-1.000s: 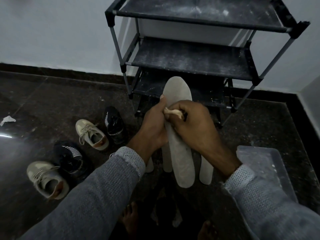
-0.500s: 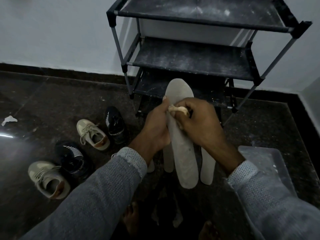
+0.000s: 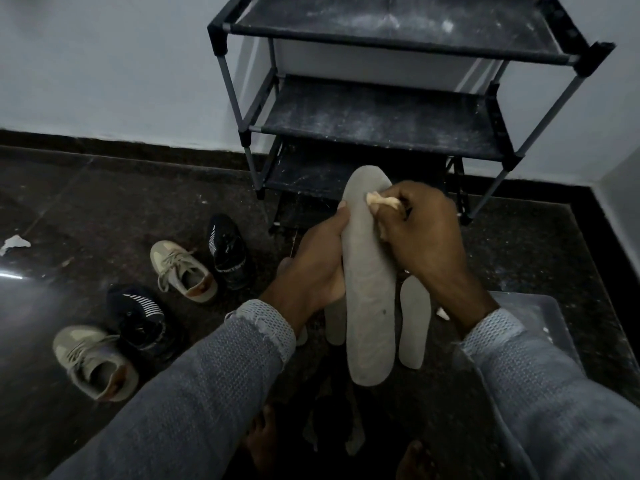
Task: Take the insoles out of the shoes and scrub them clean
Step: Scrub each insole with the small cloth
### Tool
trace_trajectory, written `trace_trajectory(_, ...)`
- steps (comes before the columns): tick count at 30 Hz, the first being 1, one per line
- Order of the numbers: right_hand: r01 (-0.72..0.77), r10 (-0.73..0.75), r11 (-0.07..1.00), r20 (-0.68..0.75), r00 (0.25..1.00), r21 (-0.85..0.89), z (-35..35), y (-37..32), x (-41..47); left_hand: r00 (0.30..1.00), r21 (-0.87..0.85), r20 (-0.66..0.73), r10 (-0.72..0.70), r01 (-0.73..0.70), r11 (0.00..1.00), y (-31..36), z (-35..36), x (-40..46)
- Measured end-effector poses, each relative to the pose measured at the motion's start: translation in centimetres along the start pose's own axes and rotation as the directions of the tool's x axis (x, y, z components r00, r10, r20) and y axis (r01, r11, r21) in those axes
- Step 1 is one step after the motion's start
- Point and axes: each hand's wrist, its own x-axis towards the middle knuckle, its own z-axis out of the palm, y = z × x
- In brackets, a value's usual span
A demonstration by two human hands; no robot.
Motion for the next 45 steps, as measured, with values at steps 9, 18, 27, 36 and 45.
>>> trace_trajectory(9, 0.018, -0.035, 0.994, 0.165, 0.986, 0.104, 0.8, -1.1, -0.7, 1.0, 0.029, -0.01, 0.018, -0.018, 0.999, 0.1, 0.0, 0.4)
trace_trajectory(18, 0.04, -0.041, 0.999, 0.123, 0.992, 0.014, 0.2, -0.6, -0.7, 1.0, 0.049, 0.006, -0.013, 0.013, 0.999, 0.0, -0.2, 0.3)
trace_trajectory(27, -0.009, 0.008, 0.999, -0.011, 1.0, -0.045, -0.8, 0.6, 0.1, 1.0, 0.074, 0.016, -0.024, 0.023, 0.997, 0.2, 0.3, -0.3)
trace_trajectory(36, 0.043, -0.042, 0.997, 0.01, 0.999, -0.07, -0.2, 0.3, -0.1, 1.0, 0.069, 0.015, -0.023, 0.022, 0.997, 0.4, 0.3, -0.3)
trace_trajectory(45, 0.123, -0.122, 0.992, 0.135, 0.983, 0.004, 0.6, -1.4, -1.0, 1.0, 0.039, -0.008, -0.017, 0.017, 0.999, 0.6, -0.3, 0.2)
